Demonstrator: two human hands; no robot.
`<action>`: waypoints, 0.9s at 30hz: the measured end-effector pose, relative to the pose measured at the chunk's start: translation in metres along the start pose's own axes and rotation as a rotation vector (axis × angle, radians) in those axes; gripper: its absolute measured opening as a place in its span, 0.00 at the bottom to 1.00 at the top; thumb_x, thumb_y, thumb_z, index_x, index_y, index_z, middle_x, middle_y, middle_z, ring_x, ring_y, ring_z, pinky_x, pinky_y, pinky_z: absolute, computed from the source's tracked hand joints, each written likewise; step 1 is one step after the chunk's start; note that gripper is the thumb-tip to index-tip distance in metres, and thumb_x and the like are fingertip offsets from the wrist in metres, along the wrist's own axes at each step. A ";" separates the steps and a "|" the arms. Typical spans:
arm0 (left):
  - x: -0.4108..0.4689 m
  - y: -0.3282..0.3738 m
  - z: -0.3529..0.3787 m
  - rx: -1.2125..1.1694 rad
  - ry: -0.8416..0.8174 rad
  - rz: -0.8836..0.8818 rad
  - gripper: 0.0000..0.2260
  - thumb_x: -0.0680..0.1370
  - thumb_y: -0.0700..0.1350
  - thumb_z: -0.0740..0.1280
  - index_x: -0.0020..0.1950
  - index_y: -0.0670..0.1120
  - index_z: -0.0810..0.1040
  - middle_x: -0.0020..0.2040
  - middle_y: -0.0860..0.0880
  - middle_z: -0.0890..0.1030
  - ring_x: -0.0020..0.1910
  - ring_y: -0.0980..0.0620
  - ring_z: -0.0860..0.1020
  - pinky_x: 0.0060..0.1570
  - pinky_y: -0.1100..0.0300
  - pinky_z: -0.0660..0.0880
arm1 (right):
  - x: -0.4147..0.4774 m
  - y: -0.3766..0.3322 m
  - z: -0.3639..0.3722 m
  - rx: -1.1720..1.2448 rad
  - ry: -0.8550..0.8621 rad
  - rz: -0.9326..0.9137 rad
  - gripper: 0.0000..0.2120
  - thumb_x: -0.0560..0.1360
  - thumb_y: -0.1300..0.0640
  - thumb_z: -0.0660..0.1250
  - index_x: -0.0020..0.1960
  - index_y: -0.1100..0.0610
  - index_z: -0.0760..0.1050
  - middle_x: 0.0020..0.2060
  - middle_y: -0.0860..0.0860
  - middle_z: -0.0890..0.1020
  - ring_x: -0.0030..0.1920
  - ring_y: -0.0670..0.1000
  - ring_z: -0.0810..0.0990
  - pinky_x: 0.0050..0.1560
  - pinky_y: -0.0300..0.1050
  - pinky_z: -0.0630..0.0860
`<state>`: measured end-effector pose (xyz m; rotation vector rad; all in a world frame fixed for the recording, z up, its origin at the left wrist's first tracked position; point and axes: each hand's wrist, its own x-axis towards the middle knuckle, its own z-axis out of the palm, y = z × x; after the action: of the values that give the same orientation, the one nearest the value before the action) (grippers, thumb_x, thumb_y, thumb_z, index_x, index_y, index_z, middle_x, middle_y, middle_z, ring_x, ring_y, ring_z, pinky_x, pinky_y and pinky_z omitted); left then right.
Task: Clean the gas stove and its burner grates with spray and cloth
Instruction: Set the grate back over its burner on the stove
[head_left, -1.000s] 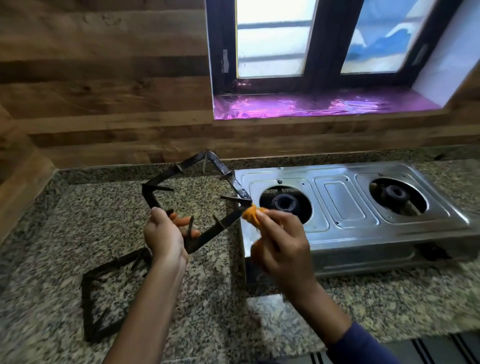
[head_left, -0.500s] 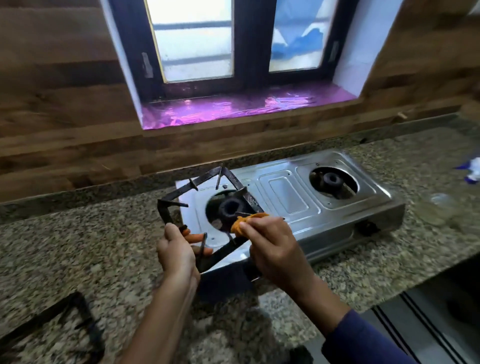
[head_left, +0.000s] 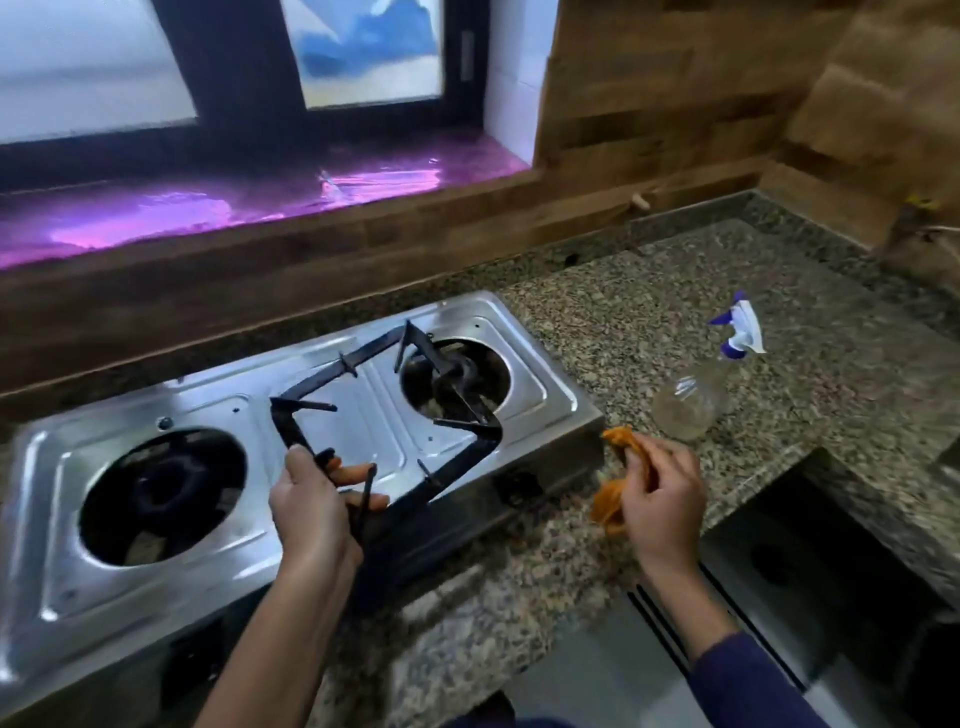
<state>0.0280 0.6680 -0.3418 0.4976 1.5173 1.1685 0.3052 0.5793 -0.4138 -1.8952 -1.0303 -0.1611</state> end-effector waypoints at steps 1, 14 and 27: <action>-0.005 -0.004 0.010 0.016 -0.002 -0.002 0.15 0.84 0.51 0.50 0.47 0.43 0.69 0.36 0.44 0.79 0.16 0.50 0.73 0.30 0.58 0.69 | 0.009 0.017 -0.001 -0.033 -0.012 0.033 0.12 0.73 0.70 0.70 0.56 0.66 0.81 0.48 0.59 0.79 0.48 0.51 0.75 0.51 0.34 0.69; -0.011 -0.033 0.075 0.113 -0.003 -0.020 0.16 0.83 0.51 0.51 0.45 0.43 0.71 0.33 0.44 0.80 0.17 0.47 0.73 0.33 0.54 0.70 | 0.079 0.082 0.028 -0.112 -0.447 0.334 0.14 0.78 0.52 0.66 0.61 0.56 0.80 0.52 0.53 0.83 0.43 0.48 0.77 0.42 0.40 0.74; -0.008 -0.023 0.105 0.066 -0.022 0.040 0.18 0.84 0.53 0.53 0.47 0.41 0.72 0.29 0.44 0.78 0.17 0.45 0.72 0.20 0.62 0.69 | 0.077 -0.039 0.054 0.107 -0.591 -0.495 0.07 0.71 0.63 0.75 0.49 0.58 0.83 0.36 0.49 0.75 0.41 0.50 0.73 0.40 0.49 0.78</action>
<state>0.1319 0.6943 -0.3481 0.5856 1.5367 1.1424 0.3104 0.6746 -0.3787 -1.5851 -1.8615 0.1836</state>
